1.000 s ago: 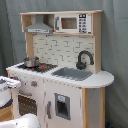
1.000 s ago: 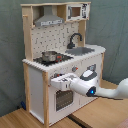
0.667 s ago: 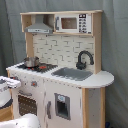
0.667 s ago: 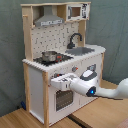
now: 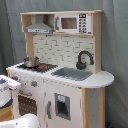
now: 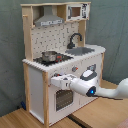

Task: Play with the kitchen

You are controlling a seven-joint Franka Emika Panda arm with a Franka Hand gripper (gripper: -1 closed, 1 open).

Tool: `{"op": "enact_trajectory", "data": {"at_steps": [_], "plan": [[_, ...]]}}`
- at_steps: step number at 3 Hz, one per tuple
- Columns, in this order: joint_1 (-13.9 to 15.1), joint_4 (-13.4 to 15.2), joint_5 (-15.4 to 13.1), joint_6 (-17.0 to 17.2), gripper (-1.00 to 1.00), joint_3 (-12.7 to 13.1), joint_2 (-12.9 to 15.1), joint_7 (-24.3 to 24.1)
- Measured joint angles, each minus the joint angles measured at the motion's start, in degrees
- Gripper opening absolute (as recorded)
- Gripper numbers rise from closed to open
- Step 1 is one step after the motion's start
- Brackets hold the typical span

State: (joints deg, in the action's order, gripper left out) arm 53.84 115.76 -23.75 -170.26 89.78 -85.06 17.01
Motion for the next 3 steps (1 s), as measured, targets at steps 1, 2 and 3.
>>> {"op": "enact_trajectory", "data": {"at_steps": [1, 2, 3], "plan": [[0.0, 0.0, 0.0, -0.1, -1.0, 0.0, 0.0, -6.6], [0.0, 0.0, 0.1, -0.1, -1.0, 0.0, 0.1, -13.0], [0.0, 0.0, 0.1, -0.1, -1.0, 0.0, 0.1, -19.4]]}}
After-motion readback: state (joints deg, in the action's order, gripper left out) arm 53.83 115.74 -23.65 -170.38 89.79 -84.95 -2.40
